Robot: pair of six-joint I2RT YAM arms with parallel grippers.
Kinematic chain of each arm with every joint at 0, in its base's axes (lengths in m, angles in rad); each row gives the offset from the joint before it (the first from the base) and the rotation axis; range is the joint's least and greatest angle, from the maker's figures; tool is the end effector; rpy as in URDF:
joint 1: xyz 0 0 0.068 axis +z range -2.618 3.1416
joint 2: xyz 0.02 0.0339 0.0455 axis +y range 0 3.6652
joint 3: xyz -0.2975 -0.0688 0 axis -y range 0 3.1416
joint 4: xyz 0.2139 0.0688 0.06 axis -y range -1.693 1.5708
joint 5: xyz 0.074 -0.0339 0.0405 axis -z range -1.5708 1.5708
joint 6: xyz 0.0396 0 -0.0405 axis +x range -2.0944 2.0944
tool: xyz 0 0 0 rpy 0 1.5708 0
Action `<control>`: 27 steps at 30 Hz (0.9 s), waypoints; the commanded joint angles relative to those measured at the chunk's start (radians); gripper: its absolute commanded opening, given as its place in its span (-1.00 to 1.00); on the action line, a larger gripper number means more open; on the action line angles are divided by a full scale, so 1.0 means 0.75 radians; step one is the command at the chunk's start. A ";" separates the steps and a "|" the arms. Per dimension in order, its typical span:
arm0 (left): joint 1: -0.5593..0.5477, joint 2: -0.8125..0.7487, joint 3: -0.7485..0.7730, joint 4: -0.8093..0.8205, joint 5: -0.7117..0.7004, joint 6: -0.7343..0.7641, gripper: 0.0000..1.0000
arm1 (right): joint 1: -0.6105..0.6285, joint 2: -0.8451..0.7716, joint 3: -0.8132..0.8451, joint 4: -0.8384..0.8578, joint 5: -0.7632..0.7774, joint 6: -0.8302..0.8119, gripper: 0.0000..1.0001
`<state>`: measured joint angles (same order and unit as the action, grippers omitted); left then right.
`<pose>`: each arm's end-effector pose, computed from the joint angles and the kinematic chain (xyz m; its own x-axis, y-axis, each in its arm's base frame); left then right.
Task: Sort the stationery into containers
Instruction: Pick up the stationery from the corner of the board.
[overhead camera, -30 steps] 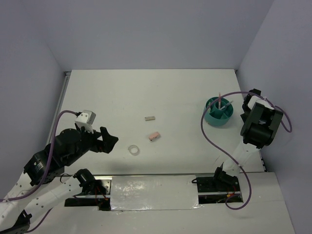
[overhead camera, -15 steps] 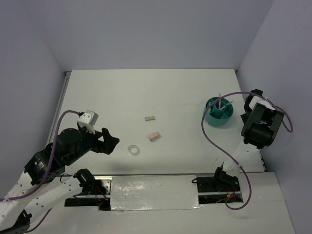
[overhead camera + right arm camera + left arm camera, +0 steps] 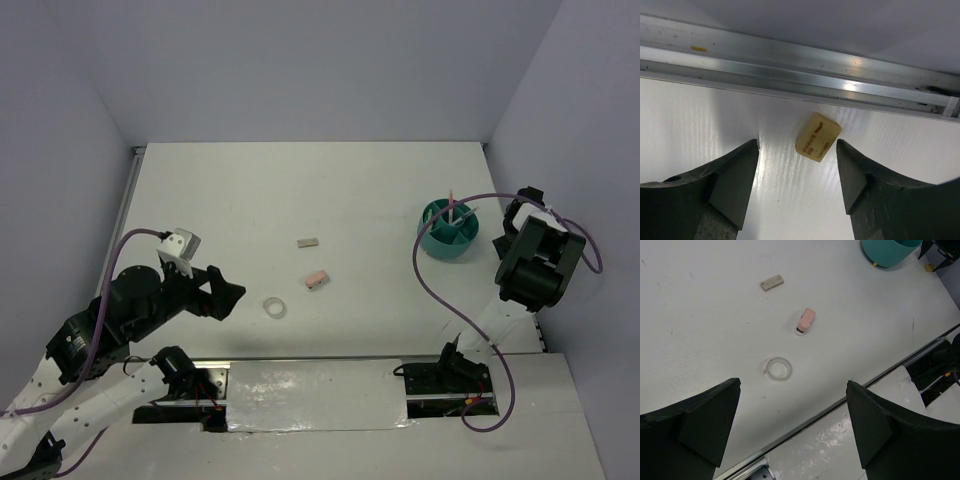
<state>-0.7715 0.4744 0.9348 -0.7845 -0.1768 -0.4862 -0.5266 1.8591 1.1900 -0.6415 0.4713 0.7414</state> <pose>0.0245 -0.0141 0.3622 -0.4667 -0.1878 -0.8643 0.3945 0.8304 -0.3934 0.2829 -0.1853 0.2075 -0.2455 0.8387 -0.4860 0.9689 0.1968 -0.1499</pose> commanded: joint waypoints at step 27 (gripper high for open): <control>-0.008 -0.056 0.018 0.077 0.095 0.084 0.99 | -0.126 -0.069 -0.192 0.182 -0.139 -0.285 -1.00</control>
<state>-0.7715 0.4404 0.9348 -0.7799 -0.1242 -0.4450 -0.5545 1.7931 1.0866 -0.5331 0.4217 0.5480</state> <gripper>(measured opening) 0.993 0.337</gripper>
